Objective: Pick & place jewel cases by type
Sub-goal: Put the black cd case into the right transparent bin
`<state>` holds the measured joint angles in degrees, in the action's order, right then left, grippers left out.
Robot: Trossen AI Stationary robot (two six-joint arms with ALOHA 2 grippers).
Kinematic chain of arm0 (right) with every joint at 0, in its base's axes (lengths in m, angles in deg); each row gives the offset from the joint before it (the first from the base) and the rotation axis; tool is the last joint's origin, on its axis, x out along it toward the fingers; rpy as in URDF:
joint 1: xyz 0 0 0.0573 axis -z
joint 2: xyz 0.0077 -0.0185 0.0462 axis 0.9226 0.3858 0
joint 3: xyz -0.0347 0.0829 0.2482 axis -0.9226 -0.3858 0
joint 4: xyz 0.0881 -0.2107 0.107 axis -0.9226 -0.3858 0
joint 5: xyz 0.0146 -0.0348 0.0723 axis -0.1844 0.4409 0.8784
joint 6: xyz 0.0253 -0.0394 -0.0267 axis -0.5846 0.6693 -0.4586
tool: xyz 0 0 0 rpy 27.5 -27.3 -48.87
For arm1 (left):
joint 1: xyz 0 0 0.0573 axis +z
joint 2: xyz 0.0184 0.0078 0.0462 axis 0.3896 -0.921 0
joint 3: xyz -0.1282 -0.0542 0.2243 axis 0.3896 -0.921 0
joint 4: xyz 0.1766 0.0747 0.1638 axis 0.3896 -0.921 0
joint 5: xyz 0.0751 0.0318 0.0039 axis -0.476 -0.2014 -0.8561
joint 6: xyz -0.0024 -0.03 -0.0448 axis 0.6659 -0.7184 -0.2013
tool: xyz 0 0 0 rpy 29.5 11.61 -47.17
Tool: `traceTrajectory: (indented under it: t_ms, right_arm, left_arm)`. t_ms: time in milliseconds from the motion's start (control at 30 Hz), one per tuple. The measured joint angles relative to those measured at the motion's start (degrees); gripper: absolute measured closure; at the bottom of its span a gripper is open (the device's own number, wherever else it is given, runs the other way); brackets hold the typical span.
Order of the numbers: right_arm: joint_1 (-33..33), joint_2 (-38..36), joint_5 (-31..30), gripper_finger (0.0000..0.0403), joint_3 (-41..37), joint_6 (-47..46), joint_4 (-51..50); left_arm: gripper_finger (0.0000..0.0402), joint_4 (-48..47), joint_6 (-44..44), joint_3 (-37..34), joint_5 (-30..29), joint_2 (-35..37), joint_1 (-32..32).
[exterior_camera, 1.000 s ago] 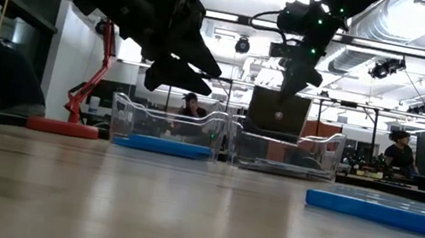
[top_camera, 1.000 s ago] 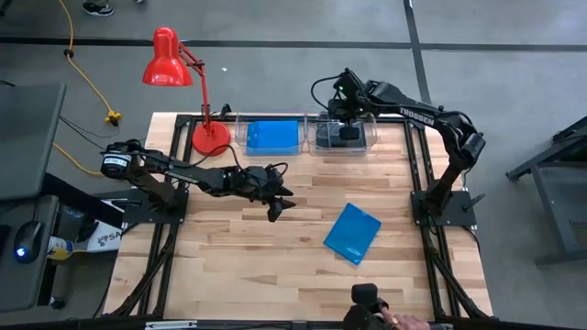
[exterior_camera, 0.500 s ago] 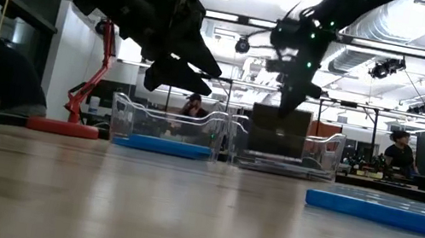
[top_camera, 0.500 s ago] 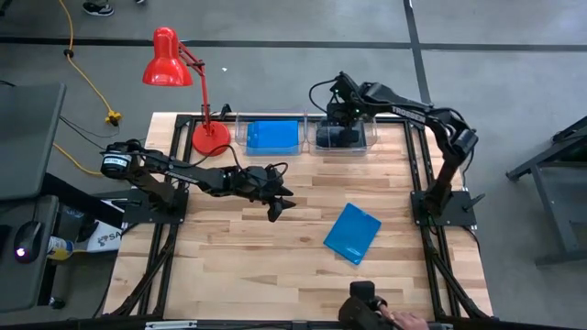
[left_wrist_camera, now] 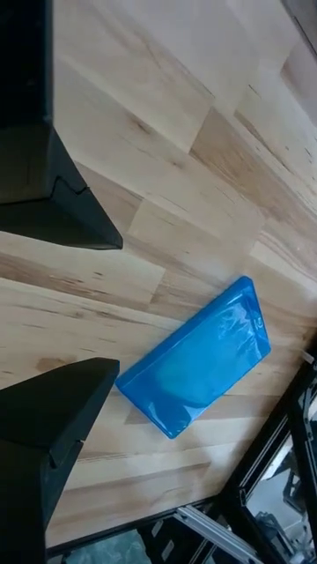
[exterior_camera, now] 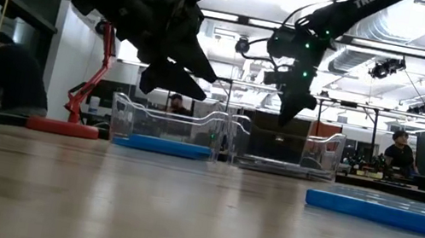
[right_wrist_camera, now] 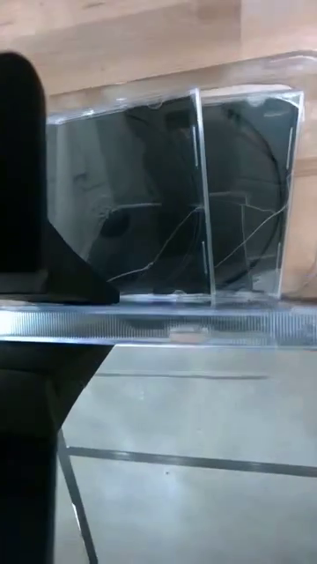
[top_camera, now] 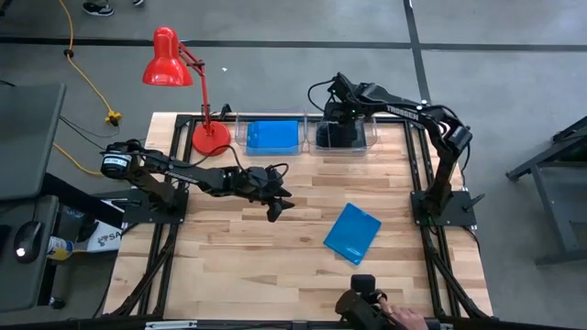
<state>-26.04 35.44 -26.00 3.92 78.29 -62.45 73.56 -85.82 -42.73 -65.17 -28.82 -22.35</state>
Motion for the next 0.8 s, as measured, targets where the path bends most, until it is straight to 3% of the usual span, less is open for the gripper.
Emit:
traceTrajectory:
  t_ms: [467,800]
  right_arm:
    - [0.4,-0.09,5.77,0.0387,0.09,0.02,-2.73]
    - [0.43,-0.08,7.24,0.0329,0.07,-3.27,-3.34]
  left_arm:
    - [0.0188,-0.52,0.04,0.0,0.0,0.0,0.0]
    - [0.0188,-0.65,0.08,0.0,0.04,0.0,0.0]
